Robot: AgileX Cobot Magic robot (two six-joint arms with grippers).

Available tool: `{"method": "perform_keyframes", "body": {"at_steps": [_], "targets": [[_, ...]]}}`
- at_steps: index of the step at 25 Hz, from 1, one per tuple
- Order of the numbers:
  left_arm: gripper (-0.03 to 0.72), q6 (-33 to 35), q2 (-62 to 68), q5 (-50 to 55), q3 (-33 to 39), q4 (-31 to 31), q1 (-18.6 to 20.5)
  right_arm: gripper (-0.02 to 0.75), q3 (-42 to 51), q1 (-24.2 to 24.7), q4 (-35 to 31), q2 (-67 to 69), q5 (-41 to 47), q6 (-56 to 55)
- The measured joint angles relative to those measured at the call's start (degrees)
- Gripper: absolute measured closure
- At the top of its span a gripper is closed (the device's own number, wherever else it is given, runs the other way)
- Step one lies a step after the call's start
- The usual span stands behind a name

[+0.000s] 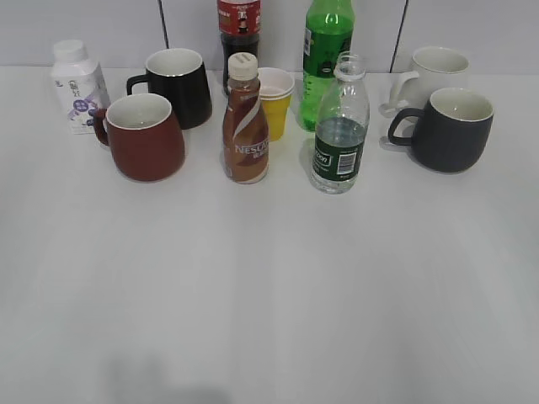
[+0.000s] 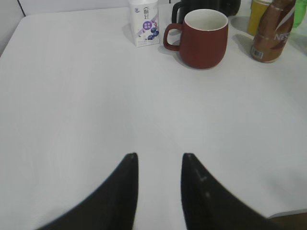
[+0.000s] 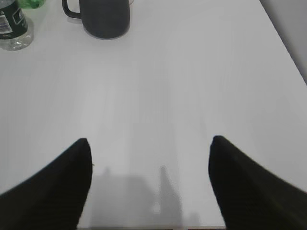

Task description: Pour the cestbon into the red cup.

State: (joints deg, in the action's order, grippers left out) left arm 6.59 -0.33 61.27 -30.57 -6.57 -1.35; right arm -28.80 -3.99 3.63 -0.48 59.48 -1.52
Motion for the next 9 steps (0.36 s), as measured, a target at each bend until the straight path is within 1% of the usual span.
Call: {"method": "perform_keyframes", "body": {"at_steps": [9], "targets": [[0.453,0.0,0.0,0.0,0.0,0.0,0.0,0.169,0.0,0.0,0.0,0.0,0.0,0.0]]}}
